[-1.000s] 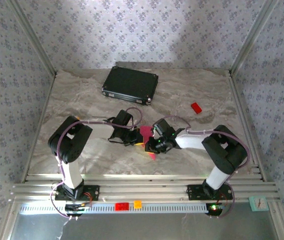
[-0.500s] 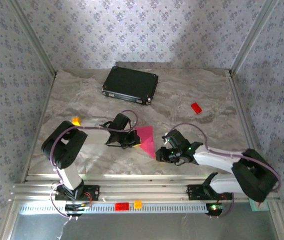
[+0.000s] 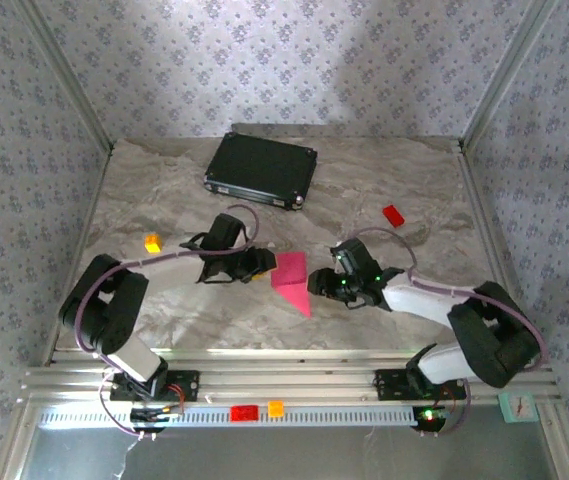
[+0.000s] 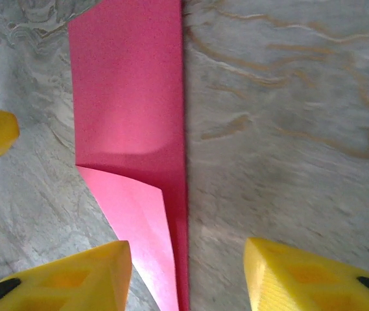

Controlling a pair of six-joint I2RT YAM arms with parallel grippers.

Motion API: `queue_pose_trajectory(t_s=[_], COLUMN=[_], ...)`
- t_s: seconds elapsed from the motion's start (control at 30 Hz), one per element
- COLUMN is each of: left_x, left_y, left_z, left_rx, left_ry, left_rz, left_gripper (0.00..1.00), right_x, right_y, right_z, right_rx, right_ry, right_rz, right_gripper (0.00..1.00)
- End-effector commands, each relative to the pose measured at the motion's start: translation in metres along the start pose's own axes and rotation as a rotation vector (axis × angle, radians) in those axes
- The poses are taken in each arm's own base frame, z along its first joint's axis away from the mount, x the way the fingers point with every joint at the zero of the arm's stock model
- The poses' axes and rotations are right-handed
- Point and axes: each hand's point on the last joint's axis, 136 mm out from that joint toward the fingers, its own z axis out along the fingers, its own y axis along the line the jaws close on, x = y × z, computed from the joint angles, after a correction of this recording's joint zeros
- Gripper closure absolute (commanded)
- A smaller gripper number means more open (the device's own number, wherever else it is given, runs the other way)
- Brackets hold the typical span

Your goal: Fold a paper plane with a square sheet of paper (pick it up from the middle)

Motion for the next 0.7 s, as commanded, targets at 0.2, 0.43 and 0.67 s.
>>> queue_pose_trajectory(t_s=[0.2, 0.43, 0.67], left_x=[0.002, 0.003, 0.002], left_y=[0.007, 0.008, 0.001], left_z=[-0.007, -0.005, -0.002], left_rx=[0.069, 0.078, 0.104], left_ry=[0.063, 0.078, 0.106], left_rz=[-0.037, -0.049, -0.048], left_gripper=[0.54, 0.53, 0.38], right_x=[-0.006, -0.003, -0.007], right_y=[0.021, 0.022, 0.028], right_z=[0.025, 0.024, 0.015], right_rx=[-0.079, -0.108, -0.203], right_ry=[0.069, 0.076, 0.044], right_rz=[-0.026, -0.028, -0.015], right_gripper=[0.73, 0.91, 0.94])
